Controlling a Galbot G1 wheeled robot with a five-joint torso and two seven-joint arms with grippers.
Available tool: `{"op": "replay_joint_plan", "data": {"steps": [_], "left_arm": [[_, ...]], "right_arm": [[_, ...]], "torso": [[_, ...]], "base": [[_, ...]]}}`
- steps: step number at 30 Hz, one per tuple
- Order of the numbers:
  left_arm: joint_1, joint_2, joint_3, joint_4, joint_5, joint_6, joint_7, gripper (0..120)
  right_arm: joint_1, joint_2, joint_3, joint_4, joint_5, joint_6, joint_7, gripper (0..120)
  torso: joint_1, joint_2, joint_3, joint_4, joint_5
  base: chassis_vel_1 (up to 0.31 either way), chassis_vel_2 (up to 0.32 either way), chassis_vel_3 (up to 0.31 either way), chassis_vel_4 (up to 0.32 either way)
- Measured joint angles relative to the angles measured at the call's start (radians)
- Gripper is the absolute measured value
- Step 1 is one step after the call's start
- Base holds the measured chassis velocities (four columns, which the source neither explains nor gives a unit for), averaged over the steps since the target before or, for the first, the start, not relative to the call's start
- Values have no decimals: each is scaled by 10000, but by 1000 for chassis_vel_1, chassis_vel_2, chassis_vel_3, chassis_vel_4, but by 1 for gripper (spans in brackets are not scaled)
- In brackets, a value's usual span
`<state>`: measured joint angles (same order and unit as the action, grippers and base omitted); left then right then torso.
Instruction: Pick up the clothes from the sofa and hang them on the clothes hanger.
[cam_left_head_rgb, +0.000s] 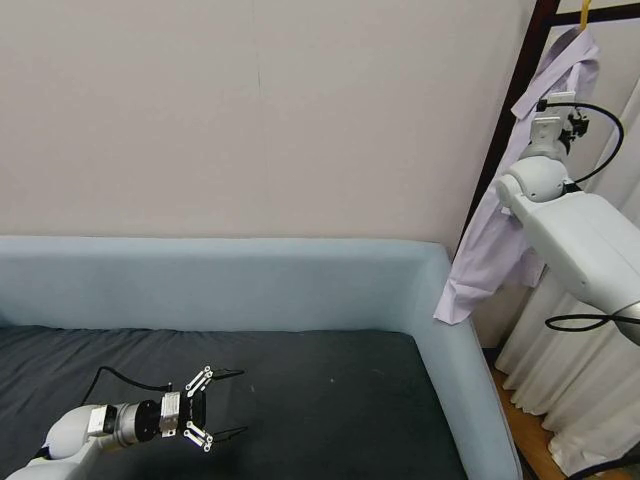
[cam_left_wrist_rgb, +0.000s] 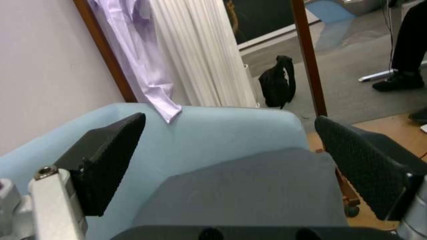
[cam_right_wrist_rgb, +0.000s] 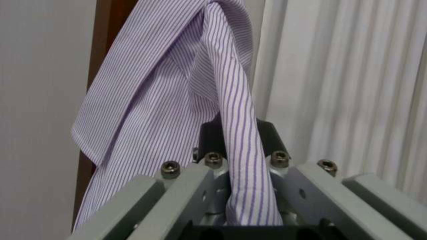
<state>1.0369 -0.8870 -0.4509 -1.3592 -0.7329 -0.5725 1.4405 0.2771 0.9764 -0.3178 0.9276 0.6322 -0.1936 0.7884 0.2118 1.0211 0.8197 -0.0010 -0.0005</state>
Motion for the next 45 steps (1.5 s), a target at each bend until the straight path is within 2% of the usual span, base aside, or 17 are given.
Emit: {"op": "replay_joint_plan", "data": {"steps": [8, 15, 23, 27, 28, 30, 31, 32, 33, 34, 36, 38, 39, 41, 42, 43, 45], "left_arm": [[-194, 50, 47, 198, -74, -31, 81, 100], [-287, 45, 82, 331, -76, -36, 183, 100], [-222, 2, -23, 369, -497, -158, 75, 100], [160, -206, -323, -24, -1340, -189, -866, 100], [160, -206, -323, -24, -1340, -189, -866, 100], [469, -418, -418, -412, -1649, -298, -2247, 100], [862, -596, -407, -929, -1761, -271, -3901, 100], [916, -621, -399, -1003, -1768, -251, -4114, 100], [1265, -809, -291, -1524, -1706, -98, -5564, 100], [1265, -809, -291, -1524, -1706, -98, -5564, 100], [1936, -1494, -165, -2632, -1028, 200, -8408, 100], [2201, -1809, -215, -3004, -781, 305, -9103, 100], [2617, -2337, -348, -3566, -384, 459, -9905, 100], [3172, -3223, -484, -4341, 545, 580, -11198, 100], [3172, -3223, -484, -4341, 545, 580, -11198, 100], [3495, -3913, -245, -4722, 1914, 377, -12901, 100], [3596, -4093, -186, -4813, 2252, 296, -13235, 100]], "right_arm": [[287, 322, -31, -708, 427, 2, -9, 1], [230, 279, -61, -425, 663, -58, -115, 3], [-1063, -617, 317, 1840, 515, 2, -393, 29], [-3173, -1859, 1301, 3830, 32, 1904, -2010, 45], [-3173, -1859, 1301, 3830, 32, 1904, -2010, 45], [-4401, -2342, 1953, 4876, 135, 2880, -2808, 53], [-5682, -2652, 2735, 5774, 372, 3552, -3520, 61], [-5852, -2683, 2832, 5885, 409, 3635, -3622, 61], [-7129, -2853, 3464, 6534, 661, 4195, -4375, 67], [-7129, -2853, 3464, 6534, 661, 4195, -4375, 67], [-9277, -2877, 4385, 7536, 981, 5050, -5874, 80], [-9775, -2764, 4520, 7745, 1002, 5193, -6250, 84], [-10409, -2482, 4608, 7963, 976, 5274, -6653, 88], [-11637, -1902, 5009, 8491, 622, 5211, -6839, 96], [-11637, -1902, 5009, 8491, 622, 5211, -6839, 96], [-13159, -1247, 5842, 9136, -131, 5065, -6519, 99], [-13633, -1064, 6133, 9335, -389, 5038, -6446, 100]], "torso": [[0, 0, 0, 0, 2], [0, 0, 0, -3, 3], [-2, 1, -1, 3, 0], [-1, 1, 0, -4, 8], [-1, 1, 0, -4, 8], [-1, 2, -2, -7, 10], [-2, 2, -3, -6, 1], [-2, 2, -3, -6, 0], [-3, 3, -4, -2, 2], [-3, 3, -4, -2, 2], [-3, 3, -4, -6, 10], [-4, 4, -5, -9, -3], [-4, 3, -3, -5, -8], [-3, 2, -1, 14, 24], [-3, 2, -1, 14, 24], [-3, 3, -2, 13, -2], [-3, 2, -2, 9, -4]], "base": [[0, 0, 0, 0], [0, 0, 0, 0], [0, 0, 0, 0], [0, 0, 0, 0], [0, 0, 0, 0], [0, 0, 0, 0], [0, 0, 0, 0], [0, 0, 0, 0], [0, 0, 0, 0], [0, 0, 0, 0], [0, 0, 0, 0], [0, 0, 0, 0], [0, 0, 0, 0], [0, 0, 0, 0], [0, 0, 0, 0], [0, 0, 0, 0], [0, 0, 0, 0]]}}
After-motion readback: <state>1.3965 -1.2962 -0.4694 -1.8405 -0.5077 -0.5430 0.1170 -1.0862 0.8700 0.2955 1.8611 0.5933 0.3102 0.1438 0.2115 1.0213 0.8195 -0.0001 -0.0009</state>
